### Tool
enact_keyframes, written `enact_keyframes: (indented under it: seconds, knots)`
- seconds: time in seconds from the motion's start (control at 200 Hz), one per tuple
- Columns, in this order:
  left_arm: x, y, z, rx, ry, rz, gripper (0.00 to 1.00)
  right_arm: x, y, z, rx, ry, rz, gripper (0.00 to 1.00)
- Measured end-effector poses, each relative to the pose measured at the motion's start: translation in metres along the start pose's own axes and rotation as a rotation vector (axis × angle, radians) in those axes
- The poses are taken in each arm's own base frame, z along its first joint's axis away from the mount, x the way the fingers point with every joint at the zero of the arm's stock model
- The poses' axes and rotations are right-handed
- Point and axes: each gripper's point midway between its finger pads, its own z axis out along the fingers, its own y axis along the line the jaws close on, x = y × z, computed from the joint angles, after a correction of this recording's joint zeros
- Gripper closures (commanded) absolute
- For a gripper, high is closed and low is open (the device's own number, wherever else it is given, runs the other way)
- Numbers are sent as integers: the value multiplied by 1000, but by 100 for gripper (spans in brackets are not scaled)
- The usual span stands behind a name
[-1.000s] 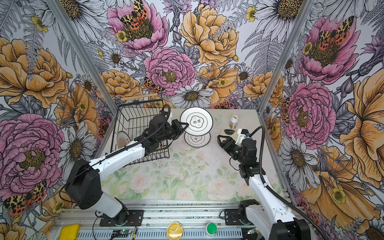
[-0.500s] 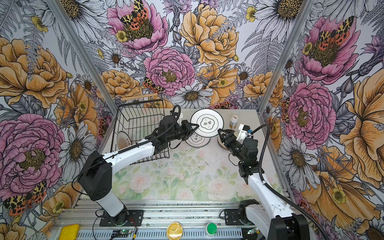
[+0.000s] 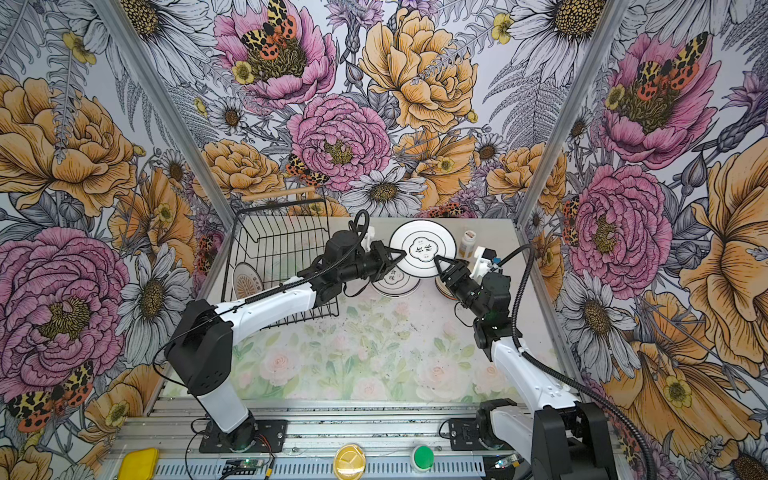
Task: Unload the plates from the dish rack
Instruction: 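Close the right gripper on the rim of the plate held by the left gripper, then open the left gripper and draw it back while the right holds the plate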
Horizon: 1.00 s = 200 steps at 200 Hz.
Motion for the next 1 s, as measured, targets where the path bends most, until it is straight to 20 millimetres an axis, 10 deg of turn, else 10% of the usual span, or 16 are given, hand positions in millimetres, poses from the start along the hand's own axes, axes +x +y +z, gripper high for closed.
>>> enact_keyframes:
  seconds: [0.761,1.001]
  knots:
    - [4,-3,12,21,39,60,100,-10,7,7,-19,-22,97,89]
    - [6,-2,12,15,50,35,64,-12,12,5,-35,-27,76,100]
